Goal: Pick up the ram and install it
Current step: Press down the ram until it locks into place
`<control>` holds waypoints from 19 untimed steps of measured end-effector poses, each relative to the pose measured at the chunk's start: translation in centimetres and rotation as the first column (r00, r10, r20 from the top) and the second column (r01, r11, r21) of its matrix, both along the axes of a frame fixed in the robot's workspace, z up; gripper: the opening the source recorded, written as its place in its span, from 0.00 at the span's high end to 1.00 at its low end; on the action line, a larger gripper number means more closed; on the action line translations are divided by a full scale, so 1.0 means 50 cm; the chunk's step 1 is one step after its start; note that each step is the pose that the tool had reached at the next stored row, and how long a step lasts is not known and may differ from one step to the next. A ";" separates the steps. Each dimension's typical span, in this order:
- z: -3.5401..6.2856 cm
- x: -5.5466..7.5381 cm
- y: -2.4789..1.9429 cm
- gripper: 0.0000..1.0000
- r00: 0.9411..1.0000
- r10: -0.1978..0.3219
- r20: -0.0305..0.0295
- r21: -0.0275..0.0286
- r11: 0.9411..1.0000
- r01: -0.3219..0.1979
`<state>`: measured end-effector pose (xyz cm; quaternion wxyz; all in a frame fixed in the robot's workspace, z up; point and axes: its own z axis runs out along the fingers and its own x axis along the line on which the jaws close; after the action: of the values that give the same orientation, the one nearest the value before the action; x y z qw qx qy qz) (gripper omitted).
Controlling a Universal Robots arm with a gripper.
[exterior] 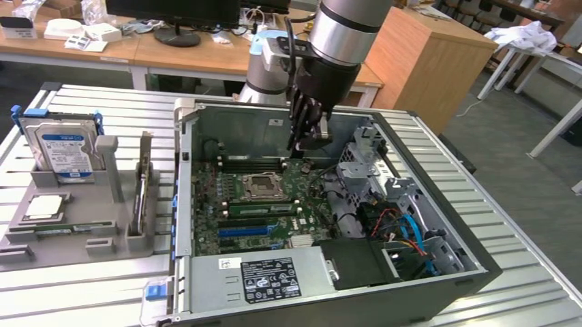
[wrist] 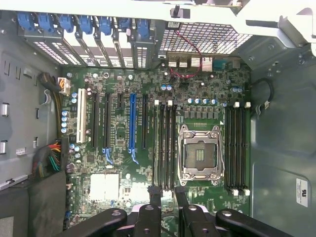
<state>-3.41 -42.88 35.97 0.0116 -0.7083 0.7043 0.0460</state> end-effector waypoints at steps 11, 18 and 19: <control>0.000 0.000 0.0000 0.89 1.000 0.000 0.000 0.000 1.000 0.000; 0.000 0.002 -0.0001 0.89 1.000 0.001 0.000 0.000 1.000 -0.001; 0.000 0.005 -0.0001 0.89 1.000 0.001 0.000 0.000 1.000 -0.001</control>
<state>-3.16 -42.88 35.98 0.0115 -0.7086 0.7040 0.0461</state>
